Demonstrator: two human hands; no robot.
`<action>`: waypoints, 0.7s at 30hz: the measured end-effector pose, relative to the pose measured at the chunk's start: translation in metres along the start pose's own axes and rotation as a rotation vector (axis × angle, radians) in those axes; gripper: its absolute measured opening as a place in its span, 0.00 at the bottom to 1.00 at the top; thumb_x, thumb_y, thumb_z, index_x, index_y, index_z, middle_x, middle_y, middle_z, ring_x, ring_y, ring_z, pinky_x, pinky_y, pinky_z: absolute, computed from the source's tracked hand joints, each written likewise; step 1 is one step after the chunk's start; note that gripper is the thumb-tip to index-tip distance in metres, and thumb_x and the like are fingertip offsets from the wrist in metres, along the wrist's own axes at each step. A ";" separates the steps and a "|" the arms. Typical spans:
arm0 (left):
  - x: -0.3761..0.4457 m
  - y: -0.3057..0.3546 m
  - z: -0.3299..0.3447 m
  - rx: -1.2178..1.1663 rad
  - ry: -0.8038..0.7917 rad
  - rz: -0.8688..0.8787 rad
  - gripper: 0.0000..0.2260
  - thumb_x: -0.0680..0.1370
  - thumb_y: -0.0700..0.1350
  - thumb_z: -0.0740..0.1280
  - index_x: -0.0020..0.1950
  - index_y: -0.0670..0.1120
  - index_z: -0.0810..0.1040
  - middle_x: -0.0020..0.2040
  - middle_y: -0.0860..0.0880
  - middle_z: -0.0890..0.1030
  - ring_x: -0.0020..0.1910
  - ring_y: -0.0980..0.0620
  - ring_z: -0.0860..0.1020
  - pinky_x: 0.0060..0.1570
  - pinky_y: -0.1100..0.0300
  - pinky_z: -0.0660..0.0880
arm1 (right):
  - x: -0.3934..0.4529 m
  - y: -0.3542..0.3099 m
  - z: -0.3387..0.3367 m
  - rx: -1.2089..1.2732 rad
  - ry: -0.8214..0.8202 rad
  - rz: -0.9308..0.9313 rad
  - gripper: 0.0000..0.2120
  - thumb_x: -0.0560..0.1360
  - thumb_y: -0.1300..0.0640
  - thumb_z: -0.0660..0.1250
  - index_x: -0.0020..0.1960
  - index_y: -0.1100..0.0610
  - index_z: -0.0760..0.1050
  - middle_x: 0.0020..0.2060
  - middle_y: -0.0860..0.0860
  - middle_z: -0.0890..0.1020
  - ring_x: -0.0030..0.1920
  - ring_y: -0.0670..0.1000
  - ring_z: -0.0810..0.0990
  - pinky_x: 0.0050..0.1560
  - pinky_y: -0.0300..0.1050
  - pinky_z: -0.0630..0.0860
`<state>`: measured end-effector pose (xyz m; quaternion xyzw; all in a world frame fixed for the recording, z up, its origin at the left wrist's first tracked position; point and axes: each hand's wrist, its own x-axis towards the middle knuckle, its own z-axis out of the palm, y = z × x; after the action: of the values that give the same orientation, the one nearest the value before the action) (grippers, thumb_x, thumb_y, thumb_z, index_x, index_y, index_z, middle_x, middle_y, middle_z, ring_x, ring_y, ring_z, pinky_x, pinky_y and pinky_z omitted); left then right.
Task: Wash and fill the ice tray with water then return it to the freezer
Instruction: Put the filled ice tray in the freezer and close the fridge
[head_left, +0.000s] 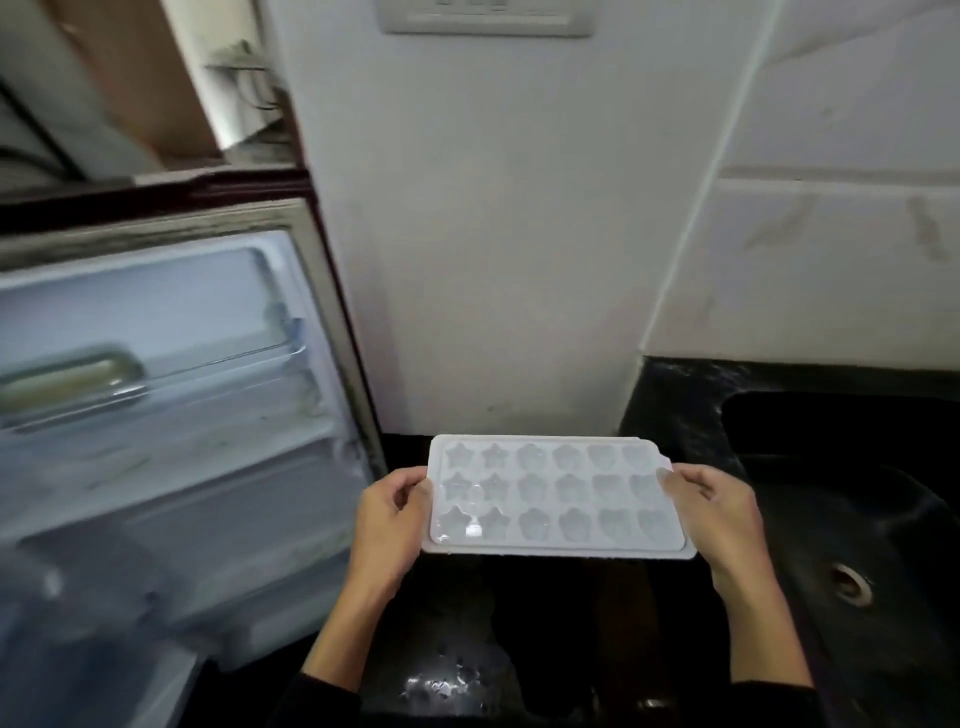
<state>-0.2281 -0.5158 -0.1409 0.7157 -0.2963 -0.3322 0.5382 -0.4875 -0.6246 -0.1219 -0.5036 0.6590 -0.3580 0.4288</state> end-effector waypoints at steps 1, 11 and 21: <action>-0.002 -0.001 -0.009 -0.012 0.044 -0.006 0.11 0.77 0.38 0.64 0.42 0.52 0.82 0.38 0.52 0.85 0.40 0.52 0.82 0.42 0.56 0.77 | 0.002 -0.005 0.010 -0.002 -0.044 -0.028 0.03 0.75 0.54 0.69 0.48 0.51 0.78 0.41 0.46 0.81 0.44 0.47 0.80 0.49 0.49 0.77; -0.060 -0.034 -0.100 -0.011 0.517 -0.181 0.07 0.78 0.41 0.65 0.48 0.49 0.82 0.44 0.52 0.85 0.46 0.52 0.83 0.53 0.47 0.79 | -0.008 -0.040 0.135 -0.071 -0.572 -0.203 0.05 0.73 0.53 0.70 0.48 0.52 0.80 0.41 0.49 0.85 0.45 0.51 0.83 0.52 0.52 0.79; -0.137 -0.071 -0.216 -0.005 0.921 -0.302 0.06 0.76 0.45 0.68 0.47 0.54 0.83 0.43 0.48 0.85 0.46 0.48 0.83 0.50 0.45 0.79 | -0.107 -0.076 0.290 -0.194 -1.044 -0.377 0.06 0.69 0.59 0.75 0.45 0.52 0.80 0.40 0.49 0.85 0.42 0.52 0.84 0.49 0.52 0.80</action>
<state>-0.1341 -0.2676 -0.1454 0.8222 0.0807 -0.0560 0.5607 -0.1782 -0.5500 -0.1402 -0.7600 0.2882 -0.0696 0.5784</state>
